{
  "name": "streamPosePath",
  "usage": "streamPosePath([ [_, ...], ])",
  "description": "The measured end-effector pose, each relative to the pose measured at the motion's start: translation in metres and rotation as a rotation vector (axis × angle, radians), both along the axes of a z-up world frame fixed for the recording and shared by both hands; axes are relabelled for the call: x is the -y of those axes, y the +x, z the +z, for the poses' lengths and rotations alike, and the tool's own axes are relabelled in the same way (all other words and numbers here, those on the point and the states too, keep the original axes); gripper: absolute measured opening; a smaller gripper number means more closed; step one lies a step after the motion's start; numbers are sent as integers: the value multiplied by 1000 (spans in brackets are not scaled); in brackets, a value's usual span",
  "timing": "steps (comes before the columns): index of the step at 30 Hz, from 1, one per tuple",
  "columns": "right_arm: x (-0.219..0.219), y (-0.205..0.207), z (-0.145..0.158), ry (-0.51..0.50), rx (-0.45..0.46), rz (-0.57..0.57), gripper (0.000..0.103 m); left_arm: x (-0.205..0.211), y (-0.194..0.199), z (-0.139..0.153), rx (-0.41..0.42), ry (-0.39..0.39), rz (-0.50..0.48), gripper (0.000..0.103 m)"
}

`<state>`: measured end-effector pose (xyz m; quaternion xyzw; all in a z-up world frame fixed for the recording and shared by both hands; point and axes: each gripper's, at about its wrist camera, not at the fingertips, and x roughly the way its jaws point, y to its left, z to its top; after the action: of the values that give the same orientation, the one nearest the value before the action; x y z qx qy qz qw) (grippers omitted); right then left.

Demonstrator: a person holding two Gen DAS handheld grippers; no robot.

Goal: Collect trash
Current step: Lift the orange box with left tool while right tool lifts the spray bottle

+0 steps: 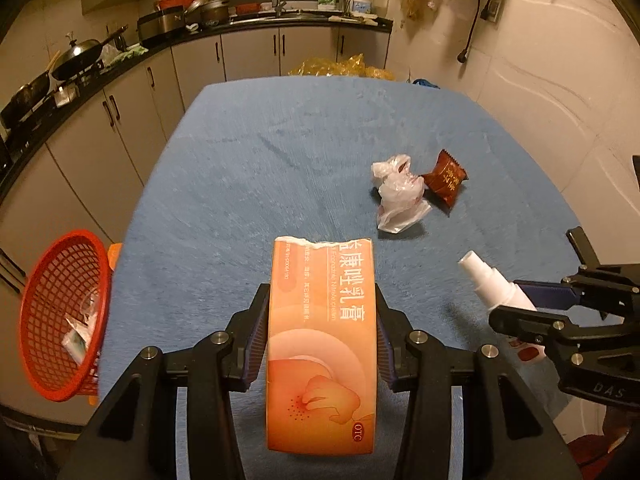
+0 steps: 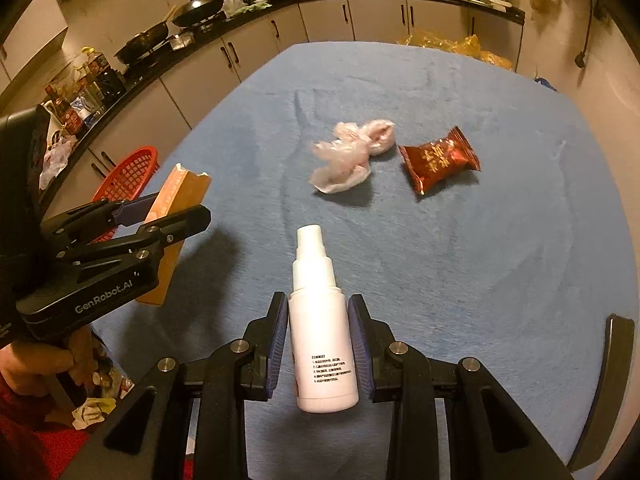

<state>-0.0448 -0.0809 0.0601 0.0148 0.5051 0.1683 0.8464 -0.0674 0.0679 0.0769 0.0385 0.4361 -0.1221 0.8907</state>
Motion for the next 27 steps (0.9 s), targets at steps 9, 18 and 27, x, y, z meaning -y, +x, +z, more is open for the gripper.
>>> streamPosePath([
  [9, -14, -4, 20, -1, 49, -4, 33, -17, -8, 19, 43, 6, -6, 44],
  [18, -33, -7, 31, -8, 74, 16, 33, -32, -14, 27, 58, -2, 12, 44],
  [27, -46, -10, 36, -12, 82, 27, 33, -43, -18, 30, 70, -6, 27, 44],
])
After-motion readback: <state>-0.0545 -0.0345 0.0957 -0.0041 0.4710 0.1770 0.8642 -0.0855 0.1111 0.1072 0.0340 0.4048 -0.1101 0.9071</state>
